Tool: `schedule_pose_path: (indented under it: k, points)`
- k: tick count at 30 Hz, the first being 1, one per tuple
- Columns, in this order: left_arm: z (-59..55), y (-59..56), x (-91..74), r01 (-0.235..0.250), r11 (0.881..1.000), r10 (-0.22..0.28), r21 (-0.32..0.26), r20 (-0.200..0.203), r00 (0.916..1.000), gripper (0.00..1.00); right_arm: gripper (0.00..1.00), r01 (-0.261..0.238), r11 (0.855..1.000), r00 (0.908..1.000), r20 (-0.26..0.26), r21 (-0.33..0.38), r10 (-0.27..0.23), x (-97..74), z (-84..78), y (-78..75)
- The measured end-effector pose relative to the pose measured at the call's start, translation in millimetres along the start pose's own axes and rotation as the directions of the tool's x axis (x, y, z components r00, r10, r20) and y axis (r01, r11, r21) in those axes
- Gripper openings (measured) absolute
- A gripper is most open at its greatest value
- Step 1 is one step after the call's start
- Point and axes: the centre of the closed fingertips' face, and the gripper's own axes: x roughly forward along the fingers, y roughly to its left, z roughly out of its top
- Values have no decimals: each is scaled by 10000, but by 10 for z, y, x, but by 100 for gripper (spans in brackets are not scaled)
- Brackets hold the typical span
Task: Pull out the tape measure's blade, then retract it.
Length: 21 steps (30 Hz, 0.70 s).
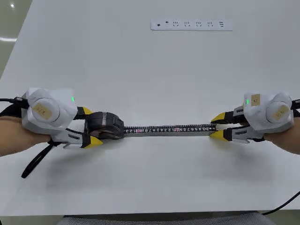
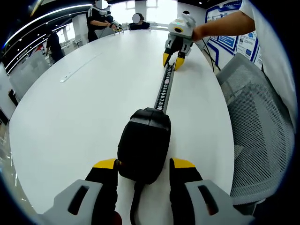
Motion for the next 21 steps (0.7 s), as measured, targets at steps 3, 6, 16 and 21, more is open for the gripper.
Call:
schedule_pose_path:
  k: [3,6,16,21]
  points:
    - [-6,17,-14,-62,10000,62,1,6,10000,39,18,19,9999,9999,129,111,-21,-13,17,-2]
    - [14,26,-32,-107,9999,108,-59,96,9999,39,18,102,9998,9997,222,154,-105,-34,33,-9]
    - [28,59,-145,-438,9973,469,-589,537,9975,51,31,532,9919,9966,557,1157,-600,-123,68,9]
    - [10,40,-181,-717,9919,795,-1053,720,9942,57,43,845,9804,9929,681,1780,-979,-166,50,38]
